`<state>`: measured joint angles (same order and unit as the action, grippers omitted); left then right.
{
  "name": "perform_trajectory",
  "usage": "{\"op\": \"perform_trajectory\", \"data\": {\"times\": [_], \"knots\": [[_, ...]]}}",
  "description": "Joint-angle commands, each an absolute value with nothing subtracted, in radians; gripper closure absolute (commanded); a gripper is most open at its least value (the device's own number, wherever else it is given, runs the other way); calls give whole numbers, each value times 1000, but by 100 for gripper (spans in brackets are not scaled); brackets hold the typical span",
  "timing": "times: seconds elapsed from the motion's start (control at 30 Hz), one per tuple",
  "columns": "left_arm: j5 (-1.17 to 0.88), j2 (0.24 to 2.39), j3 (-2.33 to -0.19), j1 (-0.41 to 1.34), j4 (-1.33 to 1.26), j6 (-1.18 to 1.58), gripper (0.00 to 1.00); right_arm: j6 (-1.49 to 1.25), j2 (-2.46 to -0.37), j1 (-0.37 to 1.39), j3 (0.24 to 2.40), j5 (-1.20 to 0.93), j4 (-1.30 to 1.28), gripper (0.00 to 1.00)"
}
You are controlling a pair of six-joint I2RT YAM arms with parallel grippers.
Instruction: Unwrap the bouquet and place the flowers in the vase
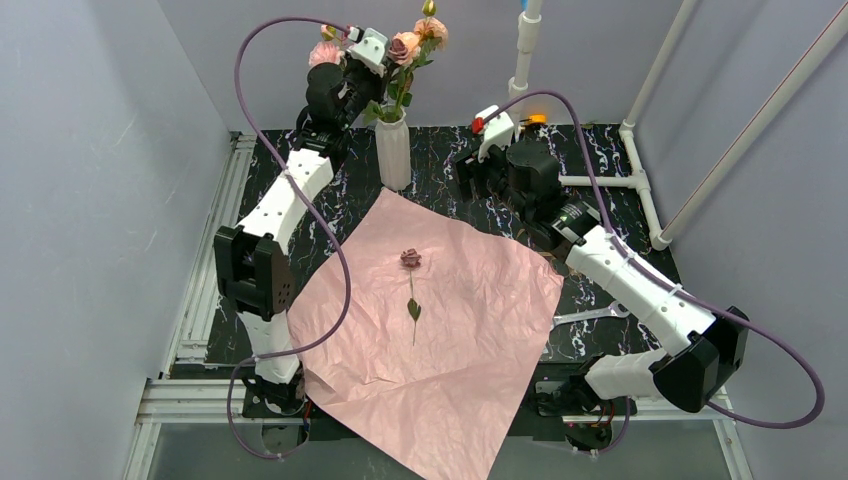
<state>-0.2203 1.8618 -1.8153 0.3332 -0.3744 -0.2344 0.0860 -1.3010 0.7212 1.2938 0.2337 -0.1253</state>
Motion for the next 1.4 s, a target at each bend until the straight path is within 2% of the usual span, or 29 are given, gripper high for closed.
{"op": "perform_trajectory", "data": {"times": [0.0, 0.13, 0.2, 0.33, 0.63, 0.9, 1.1, 1.27, 1.37], "knots": [[-186, 1881, -1784, 312, -405, -207, 100, 83, -1307, 723, 1299, 236, -108, 22], [-169, 1886, -1773, 302, -375, -161, 100, 65, -1312, 724, 1286, 230, -120, 22], [-165, 1883, -1771, 296, -347, -126, 95, 53, -1314, 723, 1275, 223, -126, 23], [-160, 1852, -1745, 290, -319, -92, 80, 32, -1323, 723, 1248, 168, -149, 24], [-186, 1711, -1687, 277, -239, -25, 40, -41, -1411, 724, 1250, 6, -280, 33], [-178, 1505, -1585, 277, -110, 51, 16, -130, -1463, 736, 1232, -82, -350, 37], [-97, 1370, -1548, 258, 86, 124, 13, -187, -1505, 776, 1209, -84, -350, 37], [-48, 1220, -1435, 256, 159, 138, 12, -273, -1569, 813, 1197, -27, -321, 38], [22, 1084, -1311, 256, 225, 183, 13, -419, -1689, 839, 1244, 42, -329, 33]]}}
